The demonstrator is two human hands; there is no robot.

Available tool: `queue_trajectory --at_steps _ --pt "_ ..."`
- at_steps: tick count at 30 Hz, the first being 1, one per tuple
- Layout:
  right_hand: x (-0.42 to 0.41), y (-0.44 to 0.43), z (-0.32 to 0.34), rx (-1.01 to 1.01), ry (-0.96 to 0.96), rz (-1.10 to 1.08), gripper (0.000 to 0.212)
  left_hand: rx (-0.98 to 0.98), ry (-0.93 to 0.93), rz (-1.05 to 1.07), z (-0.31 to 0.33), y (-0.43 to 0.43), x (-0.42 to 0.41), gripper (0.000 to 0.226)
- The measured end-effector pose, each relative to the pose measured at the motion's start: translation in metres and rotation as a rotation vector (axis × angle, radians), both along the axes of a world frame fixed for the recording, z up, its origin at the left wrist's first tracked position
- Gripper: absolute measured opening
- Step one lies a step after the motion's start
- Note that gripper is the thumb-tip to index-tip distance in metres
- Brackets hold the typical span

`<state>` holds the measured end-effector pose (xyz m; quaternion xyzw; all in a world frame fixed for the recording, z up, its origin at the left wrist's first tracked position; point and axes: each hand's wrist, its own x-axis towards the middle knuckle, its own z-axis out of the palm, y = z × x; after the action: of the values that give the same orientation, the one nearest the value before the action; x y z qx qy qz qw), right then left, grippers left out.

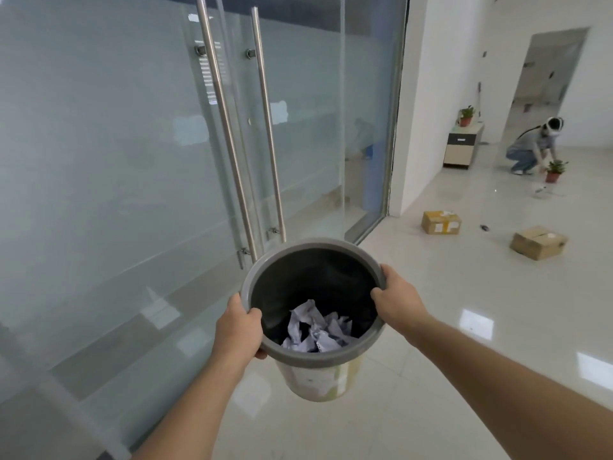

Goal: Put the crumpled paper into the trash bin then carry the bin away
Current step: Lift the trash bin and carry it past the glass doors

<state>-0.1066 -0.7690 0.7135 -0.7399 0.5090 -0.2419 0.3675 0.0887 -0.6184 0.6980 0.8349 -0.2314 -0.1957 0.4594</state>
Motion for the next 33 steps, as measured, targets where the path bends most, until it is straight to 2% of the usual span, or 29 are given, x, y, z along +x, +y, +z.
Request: queue_trajectory --at_steps 12,19,23,28,31,33 --pt "0.065 -0.090 -0.019 0.026 0.010 -0.113 0.042 0.010 0.004 -0.109 -0.019 -0.113 0.079 0.030" --pt "0.077 -0.138 -0.030 0.028 0.011 -0.100 0.041 -0.004 0.017 -0.114 -0.030 -0.157 0.091 0.038" --pt "0.077 -0.165 -0.046 0.017 0.033 -0.085 0.044 0.011 0.003 -0.094 -0.047 -0.181 0.089 0.033" --pt "0.074 -0.196 -0.107 0.041 0.080 -0.061 0.049 0.086 -0.012 -0.039 -0.107 -0.203 0.079 0.029" --pt "0.070 -0.204 -0.161 0.073 0.096 -0.063 0.051 0.111 -0.026 -0.031 -0.157 -0.209 0.072 0.020" --pt "0.067 -0.207 -0.215 0.096 0.114 -0.061 0.052 0.136 -0.030 -0.026 -0.211 -0.213 0.068 0.022"
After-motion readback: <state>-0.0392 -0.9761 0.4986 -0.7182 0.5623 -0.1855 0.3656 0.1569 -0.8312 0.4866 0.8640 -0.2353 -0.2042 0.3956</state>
